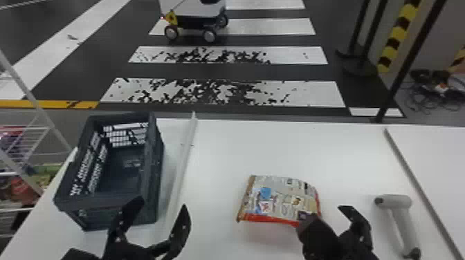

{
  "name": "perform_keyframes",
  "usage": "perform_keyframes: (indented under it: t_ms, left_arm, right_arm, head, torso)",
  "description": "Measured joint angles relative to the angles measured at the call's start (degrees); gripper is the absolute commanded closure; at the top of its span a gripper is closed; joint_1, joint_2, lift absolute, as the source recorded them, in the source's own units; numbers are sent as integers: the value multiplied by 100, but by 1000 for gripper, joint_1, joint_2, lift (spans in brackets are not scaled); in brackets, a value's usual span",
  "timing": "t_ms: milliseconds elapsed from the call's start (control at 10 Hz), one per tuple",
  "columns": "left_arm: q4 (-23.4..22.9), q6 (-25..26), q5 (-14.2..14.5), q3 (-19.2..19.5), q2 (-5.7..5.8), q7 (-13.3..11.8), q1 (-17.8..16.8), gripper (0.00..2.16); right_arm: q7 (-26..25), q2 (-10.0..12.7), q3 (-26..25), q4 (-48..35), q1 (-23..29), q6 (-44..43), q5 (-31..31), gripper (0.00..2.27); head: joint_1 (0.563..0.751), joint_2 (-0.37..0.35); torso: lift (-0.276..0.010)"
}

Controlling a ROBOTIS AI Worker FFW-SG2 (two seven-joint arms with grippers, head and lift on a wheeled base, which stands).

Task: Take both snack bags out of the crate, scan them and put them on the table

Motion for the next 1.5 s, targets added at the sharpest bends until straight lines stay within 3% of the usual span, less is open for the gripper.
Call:
perform_keyframes:
  t_ms: [400,700,800,900,1100,1500]
  left_arm:
    - [-1,-1,9,-9,9,-5,7,130]
    - [-9,-1,17,-9,17,-5,8,130]
    - [-9,-1,18,-12,17,-3,10,130]
    - [-9,0,18,-16,17,-3,12,130]
    - [-9,0,20,-33,10,0,10,130]
    - [-6,-46,26,-35,0,4,30,130]
  right_arm:
    - [523,109,-804,-568,108,75,-1270,208]
    - [513,207,-1260,-621,113,67,-1893,515]
    - [513,232,-1377,-629,128,45,-2004,1055]
    - [487,248,-1446,-639,140,22,-2069,2132]
    - [-73,319,-1501,-643,145,-21,-2282,2267]
    - [385,427,-1793,-427,141,-740,-3162,2267]
  head:
    - [695,84]
    - [695,69]
    - [695,63]
    - [695,56]
    - [695,36]
    - [695,89]
  torso:
    - [-93]
    - [-93]
    - [-93]
    - [-93]
    - [-93]
    - [-93]
